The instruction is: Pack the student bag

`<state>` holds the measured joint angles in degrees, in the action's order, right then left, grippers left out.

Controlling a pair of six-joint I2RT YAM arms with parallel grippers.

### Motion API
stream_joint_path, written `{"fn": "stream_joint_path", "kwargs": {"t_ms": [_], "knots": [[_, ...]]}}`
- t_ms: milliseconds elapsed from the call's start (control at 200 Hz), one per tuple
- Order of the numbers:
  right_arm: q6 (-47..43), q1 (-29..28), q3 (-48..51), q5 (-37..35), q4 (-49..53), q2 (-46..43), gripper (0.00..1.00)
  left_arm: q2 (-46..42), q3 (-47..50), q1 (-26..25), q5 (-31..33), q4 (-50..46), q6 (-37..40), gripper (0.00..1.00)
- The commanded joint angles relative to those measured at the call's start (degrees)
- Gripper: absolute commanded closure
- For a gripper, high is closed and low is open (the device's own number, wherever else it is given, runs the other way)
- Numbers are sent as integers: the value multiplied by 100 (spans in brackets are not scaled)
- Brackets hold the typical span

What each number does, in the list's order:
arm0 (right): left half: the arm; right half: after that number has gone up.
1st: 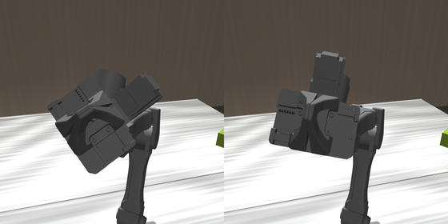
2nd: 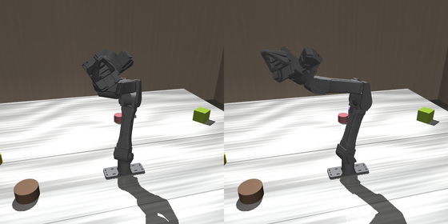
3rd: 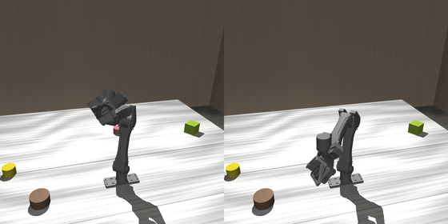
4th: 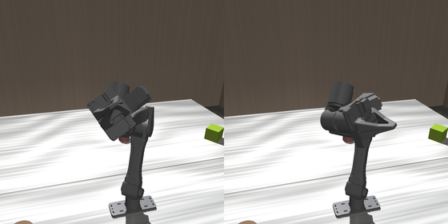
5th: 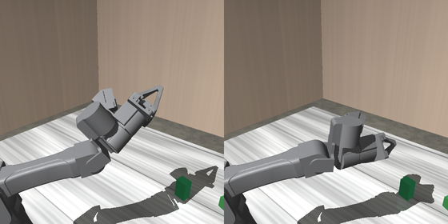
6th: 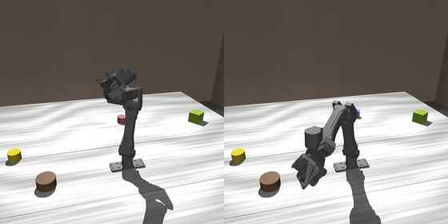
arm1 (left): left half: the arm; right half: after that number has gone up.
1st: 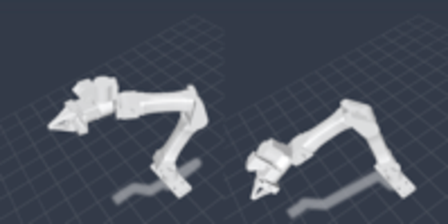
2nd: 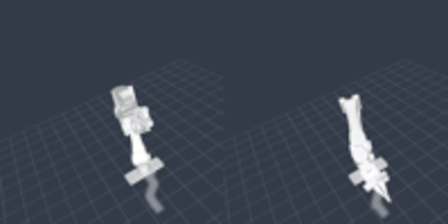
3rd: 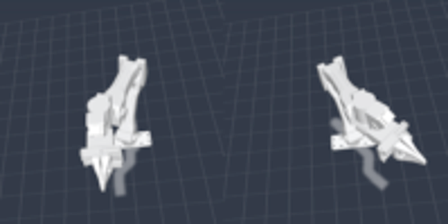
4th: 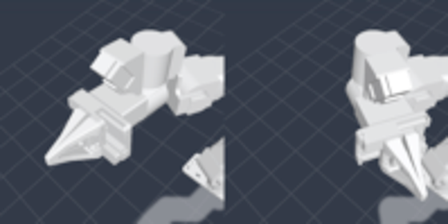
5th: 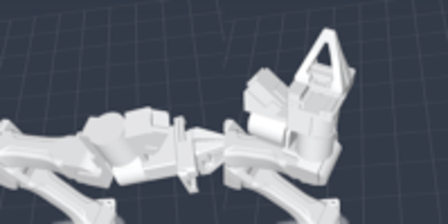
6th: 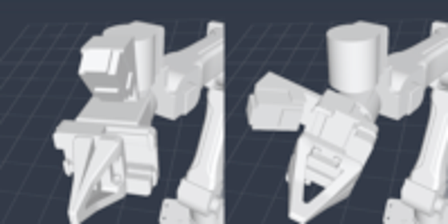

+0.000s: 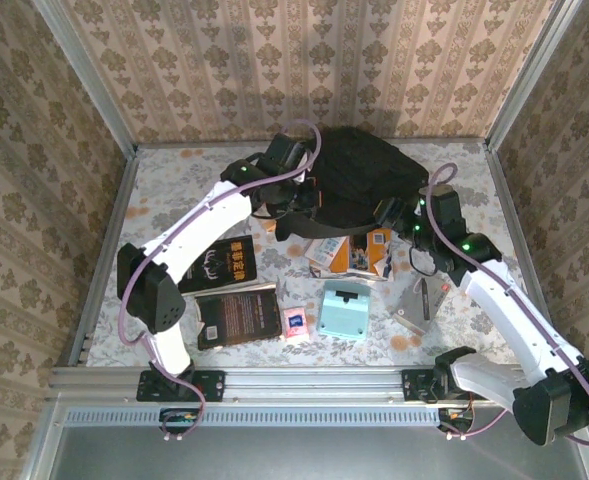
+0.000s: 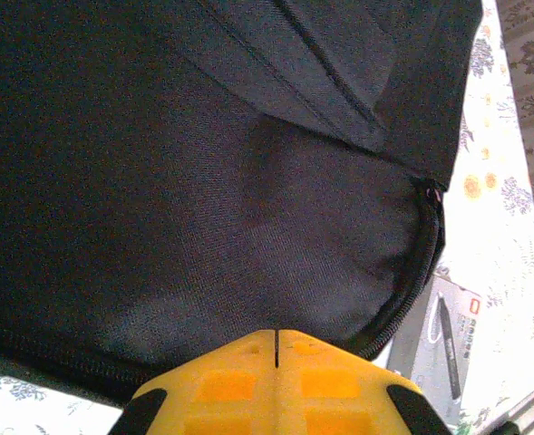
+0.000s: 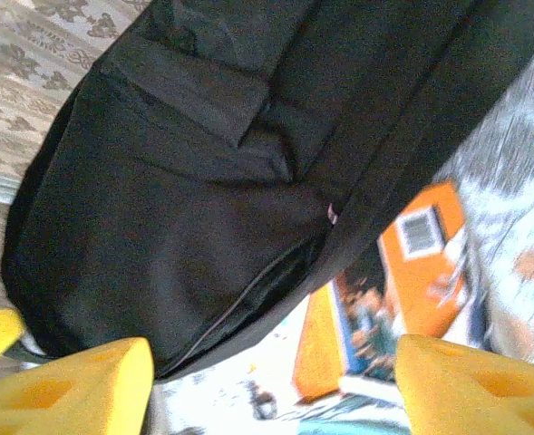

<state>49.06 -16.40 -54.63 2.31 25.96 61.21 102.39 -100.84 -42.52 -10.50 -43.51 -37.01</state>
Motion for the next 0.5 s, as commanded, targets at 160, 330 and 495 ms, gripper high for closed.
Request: {"fn": "stream_joint_path", "kwargs": {"t_ms": [160, 330, 495], "knots": [[3132, -303, 693, 534, -288, -681, 33, -421, 217, -382, 255, 211, -775, 100], [4099, -564, 1305, 563, -1266, -754, 34, -769, 1020, -379, -50, 858, -1532, 100], [4266, -852, 1459, 482, -2064, -363, 32, -940, 1309, -362, -114, 1157, -1808, 100]]}}
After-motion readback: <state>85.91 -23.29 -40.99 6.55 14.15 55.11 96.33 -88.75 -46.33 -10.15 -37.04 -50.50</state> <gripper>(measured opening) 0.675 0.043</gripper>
